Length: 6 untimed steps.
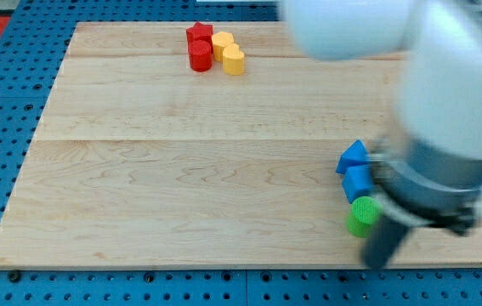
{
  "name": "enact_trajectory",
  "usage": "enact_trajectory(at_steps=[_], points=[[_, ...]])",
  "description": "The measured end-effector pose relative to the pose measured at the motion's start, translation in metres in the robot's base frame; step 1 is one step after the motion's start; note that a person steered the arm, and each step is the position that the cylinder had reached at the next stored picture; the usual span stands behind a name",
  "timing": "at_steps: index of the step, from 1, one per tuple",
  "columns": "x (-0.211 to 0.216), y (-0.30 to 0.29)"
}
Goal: Push the green star and green circle and blue cube slightly right
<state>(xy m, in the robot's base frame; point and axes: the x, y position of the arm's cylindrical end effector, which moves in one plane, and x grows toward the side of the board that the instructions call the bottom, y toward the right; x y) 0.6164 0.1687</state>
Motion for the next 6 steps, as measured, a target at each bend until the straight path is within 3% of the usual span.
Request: enact_trajectory(at_steps=[1, 3, 4, 6], points=[[-0.012, 0.069], [-0.072, 0.022], [-0.082, -0.004], [-0.098, -0.003]])
